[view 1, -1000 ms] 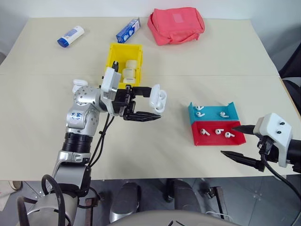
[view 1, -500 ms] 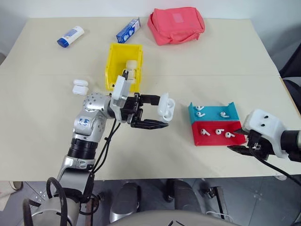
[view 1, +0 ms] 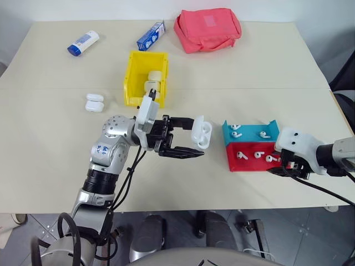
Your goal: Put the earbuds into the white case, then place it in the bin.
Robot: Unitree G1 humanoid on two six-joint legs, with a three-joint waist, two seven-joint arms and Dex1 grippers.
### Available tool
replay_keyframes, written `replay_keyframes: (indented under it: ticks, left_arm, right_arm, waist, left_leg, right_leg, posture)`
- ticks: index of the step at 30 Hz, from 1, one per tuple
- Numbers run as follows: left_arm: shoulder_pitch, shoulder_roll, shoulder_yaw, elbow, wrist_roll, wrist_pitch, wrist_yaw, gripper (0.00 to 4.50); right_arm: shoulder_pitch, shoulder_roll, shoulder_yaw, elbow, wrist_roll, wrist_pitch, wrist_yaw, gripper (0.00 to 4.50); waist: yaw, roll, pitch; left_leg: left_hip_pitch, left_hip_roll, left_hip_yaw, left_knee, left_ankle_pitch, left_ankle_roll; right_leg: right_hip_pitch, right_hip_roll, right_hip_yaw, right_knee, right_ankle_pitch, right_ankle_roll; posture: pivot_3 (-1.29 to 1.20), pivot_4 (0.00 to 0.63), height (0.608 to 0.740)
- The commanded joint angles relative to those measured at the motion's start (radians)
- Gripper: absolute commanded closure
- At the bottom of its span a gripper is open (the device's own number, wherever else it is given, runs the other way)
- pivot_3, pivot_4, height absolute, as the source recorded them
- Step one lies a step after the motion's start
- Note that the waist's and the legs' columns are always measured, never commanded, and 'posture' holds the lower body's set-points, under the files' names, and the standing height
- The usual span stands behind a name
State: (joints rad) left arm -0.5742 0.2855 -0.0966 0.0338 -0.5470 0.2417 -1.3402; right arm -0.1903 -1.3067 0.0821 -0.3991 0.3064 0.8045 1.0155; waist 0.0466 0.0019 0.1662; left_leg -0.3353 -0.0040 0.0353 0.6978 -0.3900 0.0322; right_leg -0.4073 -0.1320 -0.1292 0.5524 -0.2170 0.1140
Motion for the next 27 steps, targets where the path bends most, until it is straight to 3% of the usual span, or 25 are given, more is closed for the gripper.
replay_keyframes:
  ticks: [1, 10, 14, 27]
  left_arm:
    - [0.009, -0.001, 0.004, -0.058, -0.029, -0.003, 0.010, 1.74]
    - [0.019, 0.002, 0.005, -0.070, -0.031, -0.003, 0.023, 1.74]
    - [0.019, 0.005, 0.006, -0.069, -0.028, -0.005, 0.027, 1.74]
    - [0.020, 0.007, 0.009, -0.068, -0.026, -0.010, 0.037, 1.74]
  right_arm:
    - [-0.045, 0.008, 0.032, 0.039, -0.044, -0.030, 0.022, 1.58]
    - [-0.087, 0.031, 0.086, 0.089, -0.092, -0.052, 0.062, 1.58]
    - [-0.089, 0.035, 0.083, 0.089, -0.097, -0.061, 0.074, 2.45]
    - [-0.125, 0.077, 0.111, 0.139, -0.152, -0.099, 0.089, 2.45]
  waist:
    - [0.000, 0.001, 0.000]
    - [0.000, 0.001, 0.000]
    - [-0.001, 0.001, 0.000]
    - [-0.002, 0.001, 0.000]
  left_leg:
    - [0.000, 0.000, 0.000, 0.000, 0.000, 0.000]
    - [0.000, 0.000, 0.000, 0.000, 0.000, 0.000]
    - [0.000, 0.000, 0.000, 0.000, 0.000, 0.000]
    - [0.000, 0.000, 0.000, 0.000, 0.000, -0.001]
  right_leg:
    - [0.000, 0.000, 0.000, 0.000, 0.000, 0.000]
    - [0.000, 0.000, 0.000, 0.000, 0.000, 0.000]
    - [0.000, 0.000, 0.000, 0.000, 0.000, 0.000]
    - [0.000, 0.000, 0.000, 0.000, 0.000, 0.000]
  posture:
    - [0.00, 0.150, 0.740]
    - [0.00, 0.150, 0.740]
    - [0.00, 0.150, 0.740]
    - [0.00, 0.150, 0.740]
